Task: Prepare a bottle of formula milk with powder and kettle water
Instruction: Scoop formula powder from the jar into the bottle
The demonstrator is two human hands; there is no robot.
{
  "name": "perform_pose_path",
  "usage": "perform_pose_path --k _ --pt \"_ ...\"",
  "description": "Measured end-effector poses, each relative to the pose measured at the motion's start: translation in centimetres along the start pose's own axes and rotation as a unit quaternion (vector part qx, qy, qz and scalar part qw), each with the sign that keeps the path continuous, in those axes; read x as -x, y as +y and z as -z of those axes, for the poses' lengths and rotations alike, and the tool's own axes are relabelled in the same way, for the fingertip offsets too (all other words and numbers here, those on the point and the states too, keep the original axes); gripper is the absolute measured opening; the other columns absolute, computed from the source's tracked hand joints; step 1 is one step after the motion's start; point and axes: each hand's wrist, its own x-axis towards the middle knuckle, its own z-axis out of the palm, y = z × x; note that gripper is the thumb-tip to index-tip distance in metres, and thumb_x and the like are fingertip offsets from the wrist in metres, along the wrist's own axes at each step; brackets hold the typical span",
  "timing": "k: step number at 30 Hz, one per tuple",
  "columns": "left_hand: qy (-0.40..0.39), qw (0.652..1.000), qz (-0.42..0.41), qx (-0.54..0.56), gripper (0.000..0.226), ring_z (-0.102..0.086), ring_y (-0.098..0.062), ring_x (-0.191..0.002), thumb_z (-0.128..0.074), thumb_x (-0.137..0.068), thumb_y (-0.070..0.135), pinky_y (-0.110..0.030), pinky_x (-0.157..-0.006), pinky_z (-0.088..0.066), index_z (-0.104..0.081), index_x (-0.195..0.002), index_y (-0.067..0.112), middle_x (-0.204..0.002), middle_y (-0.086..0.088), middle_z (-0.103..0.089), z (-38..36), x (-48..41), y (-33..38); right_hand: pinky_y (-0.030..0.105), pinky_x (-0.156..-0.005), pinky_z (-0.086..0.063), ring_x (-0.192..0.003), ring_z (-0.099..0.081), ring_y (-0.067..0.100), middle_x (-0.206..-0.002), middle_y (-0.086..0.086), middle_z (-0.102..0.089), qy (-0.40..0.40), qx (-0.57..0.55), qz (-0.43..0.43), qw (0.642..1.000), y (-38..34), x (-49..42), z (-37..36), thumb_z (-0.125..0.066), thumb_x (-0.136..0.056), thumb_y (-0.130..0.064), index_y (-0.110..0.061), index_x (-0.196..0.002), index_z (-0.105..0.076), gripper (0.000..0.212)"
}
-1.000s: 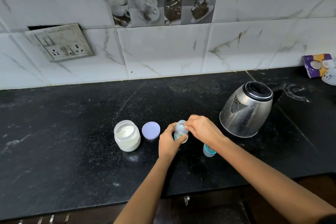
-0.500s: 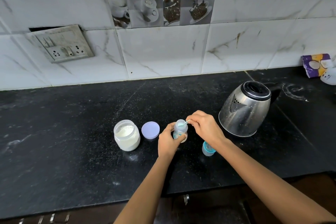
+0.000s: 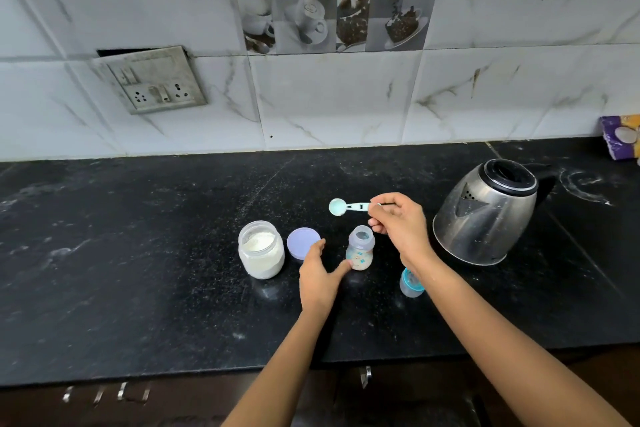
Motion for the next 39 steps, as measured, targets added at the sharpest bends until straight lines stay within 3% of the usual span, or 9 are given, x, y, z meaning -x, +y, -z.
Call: perform_pose_path --k 3,8,14,19,23,27,31,36,39 --pt "0.069 0.996 0.008 0.062 0.059 -0.054 -0.013 -0.118 -0.079 -0.077 0.027 -0.023 -0.099 -0.040 -0.053 -0.129 0.017 -0.126 0.003 -0.060 2.5 1.9 -1.1 0.021 -0.057 -0.051 -0.061 -0.063 0.011 -0.073 0.008 -0.068 -0.038 0.001 -0.010 0.999 -0.5 0.4 -3.4 -0.068 -0.085 -0.006 -0.006 -0.093 -0.068 0.009" --pt "0.155 0.985 0.014 0.074 0.046 -0.059 -0.010 -0.107 -0.078 -0.078 0.026 -0.026 -0.096 -0.046 -0.057 -0.118 0.021 -0.114 0.007 -0.062 7.3 3.6 -3.3 0.021 -0.058 -0.051 -0.061 -0.065 0.006 -0.073 0.002 -0.070 -0.111 0.110 0.024 0.987 -0.2 0.9 -10.1 -0.071 -0.083 -0.012 -0.014 -0.089 -0.066 0.007" --pt "0.167 0.985 0.009 0.037 0.052 -0.058 -0.007 -0.103 -0.079 -0.076 0.027 -0.018 -0.085 -0.041 -0.056 -0.122 0.020 -0.115 0.008 -0.062 10.3 4.0 -4.8 0.021 -0.061 -0.046 -0.061 -0.060 0.006 -0.060 -0.008 -0.061 -0.155 0.224 0.104 0.957 1.8 1.1 -15.1 -0.073 -0.083 -0.021 -0.019 -0.083 -0.063 0.010" --pt "0.156 0.987 0.002 0.033 0.053 -0.059 -0.009 -0.107 -0.079 -0.076 0.026 -0.024 -0.093 -0.047 -0.056 -0.123 0.019 -0.117 0.007 -0.062 10.6 4.2 -4.3 0.024 -0.067 -0.047 -0.071 -0.058 0.007 -0.079 -0.006 -0.061 -0.175 0.284 0.130 0.934 2.9 1.1 -15.5 -0.075 -0.080 -0.027 -0.022 -0.084 -0.067 0.010" --pt "0.128 0.991 -0.022 0.029 0.053 -0.058 -0.010 -0.107 -0.080 -0.075 0.028 -0.025 -0.093 -0.047 -0.056 -0.121 0.019 -0.116 0.007 -0.062 9.1 4.1 -2.8 0.023 -0.073 -0.049 -0.074 -0.054 0.005 -0.091 -0.002 -0.058 -0.131 0.286 0.165 0.935 2.6 0.8 -12.9 -0.069 -0.085 -0.031 -0.022 -0.089 -0.069 0.009" --pt "0.077 0.996 -0.043 0.028 0.055 -0.055 -0.008 -0.113 -0.082 -0.073 0.029 -0.020 -0.094 -0.042 -0.054 -0.121 0.021 -0.119 0.010 -0.059 6.3 3.4 -0.9 0.005 -0.068 -0.043 -0.073 -0.056 0.001 -0.092 -0.003 -0.061 -0.063 0.235 0.174 0.954 1.2 0.4 -7.8 -0.068 -0.087 -0.025 -0.020 -0.092 -0.070 0.007" --pt "0.026 0.999 -0.044 0.005 0.074 -0.048 -0.012 -0.124 -0.083 -0.073 0.030 -0.023 -0.101 -0.038 -0.046 -0.135 0.015 -0.135 0.003 -0.052 2.8 2.7 1.3 0.007 -0.066 -0.043 -0.072 -0.056 -0.003 -0.090 -0.002 -0.063 0.023 0.167 0.187 0.968 0.0 0.3 -0.4 -0.066 -0.088 -0.017 -0.020 -0.087 -0.070 0.005" --pt "-0.001 0.999 -0.046 -0.007 0.083 -0.040 -0.013 -0.133 -0.083 -0.072 0.023 -0.022 -0.104 -0.032 -0.038 -0.142 0.018 -0.142 0.004 -0.047 -1.4 2.5 3.2 0.010 -0.066 -0.045 -0.076 -0.060 0.009 -0.090 0.001 -0.064 0.135 0.182 0.245 0.943 0.1 -0.4 9.2 -0.065 -0.090 -0.013 -0.018 -0.089 -0.068 0.006" --pt "-0.005 0.999 -0.052 0.009 0.076 -0.049 -0.002 -0.116 -0.085 -0.069 0.020 -0.023 -0.099 -0.037 -0.044 -0.133 0.023 -0.126 0.017 -0.053 -3.4 2.4 4.1 0.016 -0.073 -0.046 -0.080 -0.058 0.018 -0.092 -0.001 -0.060 0.215 0.216 0.297 0.905 0.3 -1.3 14.2 -0.065 -0.089 -0.009 -0.010 -0.092 -0.068 0.005"
